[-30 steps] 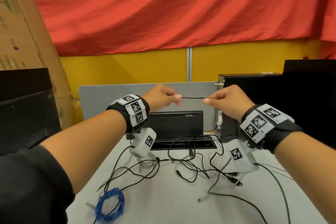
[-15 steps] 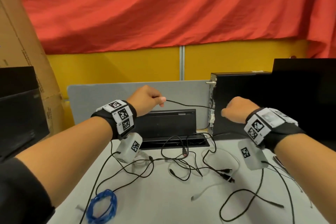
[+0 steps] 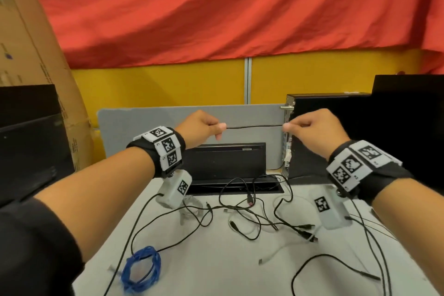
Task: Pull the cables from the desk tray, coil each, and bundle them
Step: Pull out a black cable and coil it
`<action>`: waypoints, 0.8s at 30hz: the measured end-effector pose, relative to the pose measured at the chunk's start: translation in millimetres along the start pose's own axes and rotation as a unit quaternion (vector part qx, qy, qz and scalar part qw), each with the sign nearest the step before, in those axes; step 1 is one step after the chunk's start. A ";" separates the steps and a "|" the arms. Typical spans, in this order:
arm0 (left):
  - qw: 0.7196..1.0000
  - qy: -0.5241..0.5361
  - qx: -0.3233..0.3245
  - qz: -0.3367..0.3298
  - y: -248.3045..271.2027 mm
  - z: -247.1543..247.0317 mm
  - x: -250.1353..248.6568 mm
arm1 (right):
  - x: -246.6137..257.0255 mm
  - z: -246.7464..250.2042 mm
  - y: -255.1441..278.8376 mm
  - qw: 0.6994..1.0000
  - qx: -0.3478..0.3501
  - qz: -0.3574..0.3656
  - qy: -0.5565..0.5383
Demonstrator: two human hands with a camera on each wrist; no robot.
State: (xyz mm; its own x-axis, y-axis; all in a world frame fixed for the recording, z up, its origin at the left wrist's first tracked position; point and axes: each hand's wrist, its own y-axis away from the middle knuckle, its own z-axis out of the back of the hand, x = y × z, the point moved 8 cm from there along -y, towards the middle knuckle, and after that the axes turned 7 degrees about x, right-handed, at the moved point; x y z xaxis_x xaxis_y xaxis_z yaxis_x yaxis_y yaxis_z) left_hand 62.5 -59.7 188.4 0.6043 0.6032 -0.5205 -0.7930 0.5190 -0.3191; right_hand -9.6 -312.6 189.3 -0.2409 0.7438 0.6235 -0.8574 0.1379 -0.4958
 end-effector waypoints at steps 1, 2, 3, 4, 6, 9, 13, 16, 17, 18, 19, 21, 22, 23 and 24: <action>1.000 -0.008 -0.011 0.009 0.6 5.8 8.4 | -12.8 9.8 -1.4 0.999 -0.023 -0.024 -0.006; 0.999 -0.015 -0.022 0.020 1.5 11.6 16.8 | -25.3 19.9 -2.2 0.998 -0.047 -0.049 -0.008; 0.999 -0.023 -0.032 0.031 2.3 17.4 25.6 | -37.1 30.2 -3.1 0.995 -0.071 -0.072 -0.010; 0.998 -0.033 -0.041 0.043 3.8 22.7 34.5 | -47.9 40.4 -3.1 0.991 -0.092 -0.095 -0.010; 0.995 -0.055 -0.056 0.063 7.7 31.9 50.7 | -64.5 60.3 -0.7 0.983 -0.129 -0.128 -0.005; 0.991 -0.079 -0.068 0.080 13.0 39.7 64.9 | -79.4 77.5 2.3 0.976 -0.156 -0.149 -0.001; 0.986 -0.116 -0.078 0.087 12.8 41.4 61.1 | -83.4 81.8 1.8 0.973 -0.177 -0.149 0.019; 0.986 -0.110 -0.097 0.074 10.7 42.7 54.4 | -87.8 70.7 0.5 0.976 -0.139 -0.165 0.039; 0.988 -0.099 -0.098 0.065 9.1 40.8 50.9 | -90.3 61.4 -0.9 0.979 -0.101 -0.173 0.047; 0.990 -0.086 -0.094 0.054 7.1 37.2 46.2 | -90.4 50.4 -0.5 0.980 -0.059 -0.182 0.049; 0.992 -0.075 -0.089 0.041 5.3 32.2 40.5 | -89.3 37.9 0.4 0.980 -0.016 -0.191 0.048; 0.995 -0.058 -0.073 0.021 3.1 19.2 28.2 | -77.6 14.2 2.5 0.976 0.060 -0.180 0.107; 0.997 -0.051 -0.065 0.012 2.2 12.1 20.8 | -66.3 5.2 3.0 0.972 0.081 -0.156 0.159; 0.997 -0.047 -0.055 0.002 0.8 4.6 12.0 | -51.8 -3.1 3.3 0.971 0.089 -0.121 0.186; 0.998 -0.045 -0.043 -0.008 -0.8 -3.7 2.3 | -35.5 -12.6 4.9 0.976 0.097 -0.080 0.178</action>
State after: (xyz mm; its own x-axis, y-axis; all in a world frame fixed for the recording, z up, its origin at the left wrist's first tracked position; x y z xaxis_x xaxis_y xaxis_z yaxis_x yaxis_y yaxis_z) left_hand 64.3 -60.9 184.5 0.6185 0.6496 -0.4422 -0.7844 0.4776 -0.3956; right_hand 0.5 -330.1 157.1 0.0467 0.9082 0.4160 -0.9495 0.1697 -0.2639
